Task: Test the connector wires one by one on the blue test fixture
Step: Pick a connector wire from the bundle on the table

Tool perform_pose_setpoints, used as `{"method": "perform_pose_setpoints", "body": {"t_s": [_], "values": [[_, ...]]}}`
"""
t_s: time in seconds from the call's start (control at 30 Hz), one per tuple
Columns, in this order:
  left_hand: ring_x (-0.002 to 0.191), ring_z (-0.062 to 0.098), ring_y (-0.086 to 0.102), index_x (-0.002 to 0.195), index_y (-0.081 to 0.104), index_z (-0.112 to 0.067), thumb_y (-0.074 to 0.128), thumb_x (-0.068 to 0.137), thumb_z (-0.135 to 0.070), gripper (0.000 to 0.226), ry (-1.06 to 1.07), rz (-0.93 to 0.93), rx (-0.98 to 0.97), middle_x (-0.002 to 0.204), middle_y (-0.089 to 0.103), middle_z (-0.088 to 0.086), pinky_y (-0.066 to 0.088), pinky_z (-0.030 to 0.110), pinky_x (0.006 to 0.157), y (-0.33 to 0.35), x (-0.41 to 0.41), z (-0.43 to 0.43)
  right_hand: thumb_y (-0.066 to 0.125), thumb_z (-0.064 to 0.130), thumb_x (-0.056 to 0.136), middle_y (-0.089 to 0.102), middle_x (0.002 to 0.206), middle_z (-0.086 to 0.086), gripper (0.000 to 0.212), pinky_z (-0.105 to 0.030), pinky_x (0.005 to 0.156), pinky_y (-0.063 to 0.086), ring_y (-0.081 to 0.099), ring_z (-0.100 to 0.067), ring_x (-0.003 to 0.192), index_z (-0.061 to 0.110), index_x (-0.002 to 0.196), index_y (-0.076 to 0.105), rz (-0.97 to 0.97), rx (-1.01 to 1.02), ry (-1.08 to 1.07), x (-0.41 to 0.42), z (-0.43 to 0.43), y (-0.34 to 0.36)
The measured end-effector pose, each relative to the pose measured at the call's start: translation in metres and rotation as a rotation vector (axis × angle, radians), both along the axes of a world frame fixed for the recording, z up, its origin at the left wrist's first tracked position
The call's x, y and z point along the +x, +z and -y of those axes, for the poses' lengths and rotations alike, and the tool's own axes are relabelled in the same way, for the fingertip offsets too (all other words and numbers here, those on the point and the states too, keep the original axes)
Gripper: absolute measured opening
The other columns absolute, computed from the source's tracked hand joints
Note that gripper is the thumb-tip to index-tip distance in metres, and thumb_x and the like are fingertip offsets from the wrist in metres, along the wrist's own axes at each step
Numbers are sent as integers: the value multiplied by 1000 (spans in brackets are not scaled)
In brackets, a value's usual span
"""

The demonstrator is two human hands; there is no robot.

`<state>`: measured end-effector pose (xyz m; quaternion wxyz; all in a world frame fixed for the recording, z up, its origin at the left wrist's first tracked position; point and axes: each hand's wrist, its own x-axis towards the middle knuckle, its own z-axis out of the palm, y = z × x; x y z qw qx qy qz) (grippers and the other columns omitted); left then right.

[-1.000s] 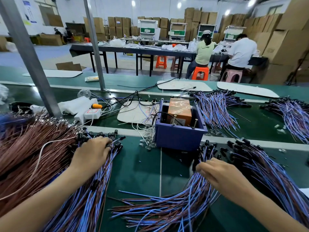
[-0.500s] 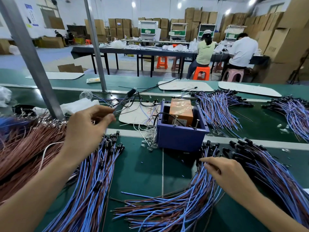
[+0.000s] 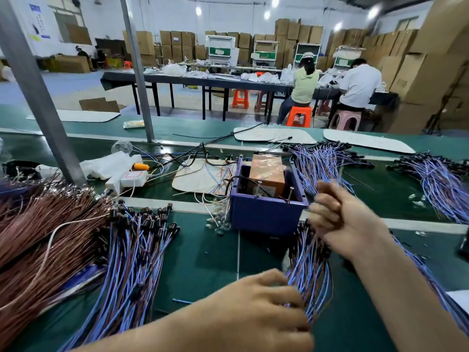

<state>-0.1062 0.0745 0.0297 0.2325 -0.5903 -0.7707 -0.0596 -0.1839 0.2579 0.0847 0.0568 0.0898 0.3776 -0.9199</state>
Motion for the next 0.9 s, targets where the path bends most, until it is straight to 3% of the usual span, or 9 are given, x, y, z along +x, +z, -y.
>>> {"method": "perform_pose_setpoints", "body": {"t_s": [0.1, 0.2, 0.27, 0.4, 0.5, 0.63, 0.73, 0.8, 0.9], "values": [[90, 7, 56, 81, 54, -28, 44, 99, -19, 23, 60, -29, -137, 80, 54, -13, 40, 21, 88, -30, -19, 15, 33, 43, 102, 27, 42, 8, 48, -16, 31, 18, 21, -6, 32, 15, 73, 58, -160, 139, -270, -3, -12, 9], [111, 7, 58, 84, 63, -31, 63, 84, -28, 3, 192, 13, -249, 92, 64, -17, 44, 24, 94, -37, -43, 27, 32, 43, 102, 24, 47, 7, 55, -16, 35, 18, 20, -7, 36, 18, 65, 64, -300, 187, -401, 0, -13, 24], [123, 6, 53, 91, 69, -33, 71, 74, -31, 18, 319, 63, -261, 105, 67, -19, 45, 25, 99, -31, -56, 29, 31, 42, 103, 22, 48, 7, 55, -17, 37, 18, 18, -8, 38, 19, 66, 66, -422, 205, -437, 4, -11, 36], [141, 7, 26, 128, 58, -23, 52, 94, -18, 35, 319, 415, -23, 141, 49, -7, 14, 18, 114, -20, -65, 21, 15, 27, 106, 21, 50, 7, 62, -17, 39, 24, 19, -5, 40, 18, 78, 70, -773, 195, -362, 8, -19, 65], [125, 6, 47, 126, 61, -18, 54, 94, -13, 33, 296, 626, 210, 129, 59, -3, 25, 11, 106, -6, -65, 9, -4, 11, 101, 22, 52, 7, 78, -15, 44, 30, 21, -6, 43, 15, 72, 69, -989, 132, -202, 9, -23, 81], [97, 6, 63, 120, 60, -27, 57, 93, -5, 35, 273, 902, 727, 107, 68, -10, 48, 18, 89, 13, -58, -3, 36, 14, 75, 31, 48, 8, 31, -19, 43, 26, 29, -7, 42, 7, 81, 66, -806, 320, -175, 21, 7, 71], [90, 16, 65, 114, 58, -34, 55, 93, -9, 33, 219, 921, 1088, 102, 68, -10, 54, 26, 78, 28, -53, -7, 35, 7, 76, 29, 49, 5, 36, -21, 43, 19, 24, -10, 43, -1, 89, 68, -604, 379, -55, 26, 27, 37], [84, 15, 63, 114, 59, -32, 54, 89, -18, 29, 200, 867, 1179, 98, 68, -3, 53, 24, 70, 36, -49, -6, 37, 11, 75, 24, 52, 3, 37, -23, 42, 17, 20, -9, 44, 3, 87, 71, -496, 337, 52, 29, 39, 16], [77, -2, 61, 112, 62, -31, 54, 88, -22, 27, 251, 768, 1104, 96, 68, -10, 47, 13, 64, 37, -46, -1, 41, 19, 80, 27, 53, 3, 23, -22, 42, 15, 20, -8, 41, 8, 84, 61, -306, 297, 167, 31, 52, -16]]}}
